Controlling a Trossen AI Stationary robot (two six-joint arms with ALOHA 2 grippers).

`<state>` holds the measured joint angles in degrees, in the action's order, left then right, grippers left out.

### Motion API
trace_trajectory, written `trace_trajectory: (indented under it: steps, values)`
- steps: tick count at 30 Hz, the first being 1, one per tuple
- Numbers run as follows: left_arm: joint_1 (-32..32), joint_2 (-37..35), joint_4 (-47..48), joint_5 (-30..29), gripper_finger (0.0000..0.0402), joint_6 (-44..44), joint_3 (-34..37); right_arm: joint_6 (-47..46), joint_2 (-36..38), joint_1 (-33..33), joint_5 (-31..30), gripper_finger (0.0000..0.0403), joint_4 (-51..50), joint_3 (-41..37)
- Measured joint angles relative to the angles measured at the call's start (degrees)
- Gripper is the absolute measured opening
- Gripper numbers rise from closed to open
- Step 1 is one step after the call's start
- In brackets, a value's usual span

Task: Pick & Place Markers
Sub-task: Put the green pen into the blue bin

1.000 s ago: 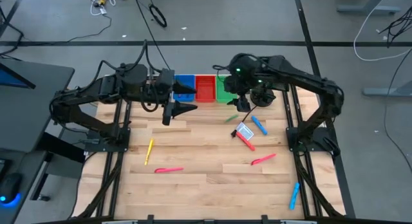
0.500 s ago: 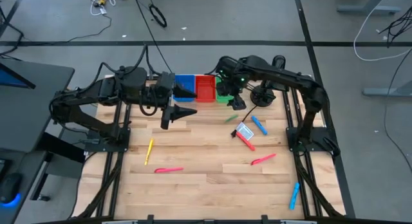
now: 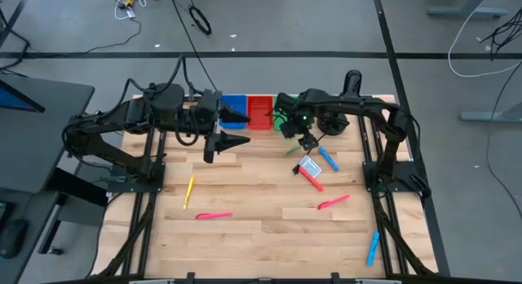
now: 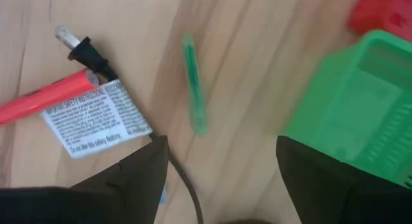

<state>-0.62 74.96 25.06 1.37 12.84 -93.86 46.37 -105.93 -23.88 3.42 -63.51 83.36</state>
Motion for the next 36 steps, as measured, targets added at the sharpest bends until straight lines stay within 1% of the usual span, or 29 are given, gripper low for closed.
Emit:
trace_trajectory:
  steps: [11,15,18,27,32,36]
  values:
    - [0.0,0.0,0.0,0.0,0.0296,0.0,0.0,1.1,0.0,2.7,-0.3,0.0288,7.2,-6.3]
    - [0.0,0.0,0.0,0.0,0.0296,-0.1,0.0,1.8,0.0,3.1,-1.7,0.0288,7.5,-6.3]
    - [0.0,0.0,0.0,0.0,0.0296,-0.1,0.0,2.3,-0.1,3.4,-1.6,0.0288,6.9,-6.3]
    - [0.1,0.0,-0.8,0.0,0.0296,-0.2,0.0,3.3,-5.0,3.9,-2.5,0.0288,7.1,-6.3]
    - [0.1,0.0,-1.1,0.0,0.0296,-0.5,0.0,3.7,-6.7,3.9,-2.4,0.0288,9.9,-6.3]
    - [0.1,0.0,-1.1,0.0,0.0296,-0.6,0.0,3.2,-9.2,4.1,-2.5,0.0288,9.8,-6.2]
